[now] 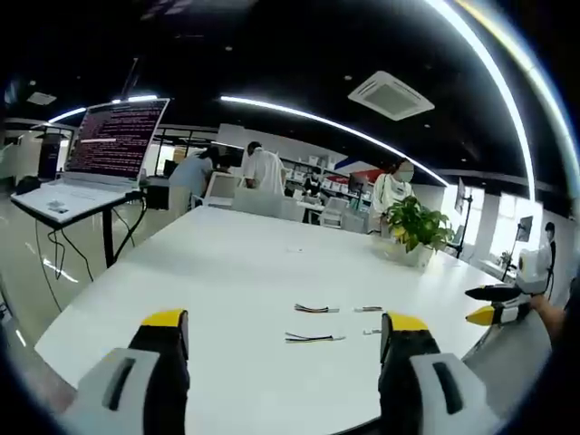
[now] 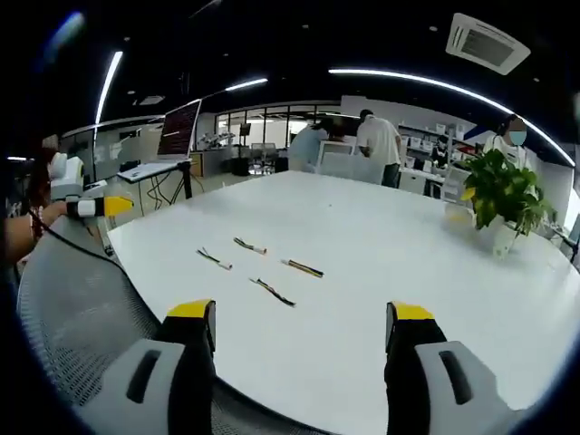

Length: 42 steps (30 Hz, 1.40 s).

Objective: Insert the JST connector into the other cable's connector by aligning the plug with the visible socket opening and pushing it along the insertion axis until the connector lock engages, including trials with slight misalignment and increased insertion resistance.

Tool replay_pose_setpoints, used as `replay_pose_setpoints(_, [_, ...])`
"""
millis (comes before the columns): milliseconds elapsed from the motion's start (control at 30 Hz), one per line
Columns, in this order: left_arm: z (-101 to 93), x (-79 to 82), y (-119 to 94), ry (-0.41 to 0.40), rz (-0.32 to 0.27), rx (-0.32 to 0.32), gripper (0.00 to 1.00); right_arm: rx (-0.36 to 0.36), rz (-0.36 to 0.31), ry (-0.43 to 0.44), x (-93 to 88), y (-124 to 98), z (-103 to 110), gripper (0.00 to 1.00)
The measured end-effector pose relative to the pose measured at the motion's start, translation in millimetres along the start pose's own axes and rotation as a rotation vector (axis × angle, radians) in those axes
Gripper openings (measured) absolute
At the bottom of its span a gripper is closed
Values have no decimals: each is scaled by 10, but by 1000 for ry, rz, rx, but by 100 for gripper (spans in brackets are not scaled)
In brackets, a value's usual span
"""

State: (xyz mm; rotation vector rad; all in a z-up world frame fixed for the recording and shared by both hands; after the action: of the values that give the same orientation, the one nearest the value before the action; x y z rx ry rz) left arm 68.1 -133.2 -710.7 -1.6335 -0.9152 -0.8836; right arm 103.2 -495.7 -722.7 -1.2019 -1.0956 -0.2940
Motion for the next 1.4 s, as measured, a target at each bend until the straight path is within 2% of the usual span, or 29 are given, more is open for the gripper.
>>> replay_pose_setpoints(867, [11, 1, 1, -4, -2, 5, 85, 4, -3, 3, 2, 7, 1, 74])
replay_pose_setpoints(1400, [31, -1, 23, -5, 10, 4, 82, 29, 24, -7, 6, 62, 21, 72])
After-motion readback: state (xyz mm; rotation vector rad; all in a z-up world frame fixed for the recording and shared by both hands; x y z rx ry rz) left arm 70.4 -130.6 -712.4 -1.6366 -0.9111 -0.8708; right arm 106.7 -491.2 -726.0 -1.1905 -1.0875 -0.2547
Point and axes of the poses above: the point that each gripper's makers call its tool centre point, and the gripper's own axes: y roughly forward along the fingers, z roughly to its left, x roughly out of its top, the point moved 6 cm from there along -y, roughly backward along the fingers, and after that the axes turned 15 degrees about z, right-handed, at the moved point
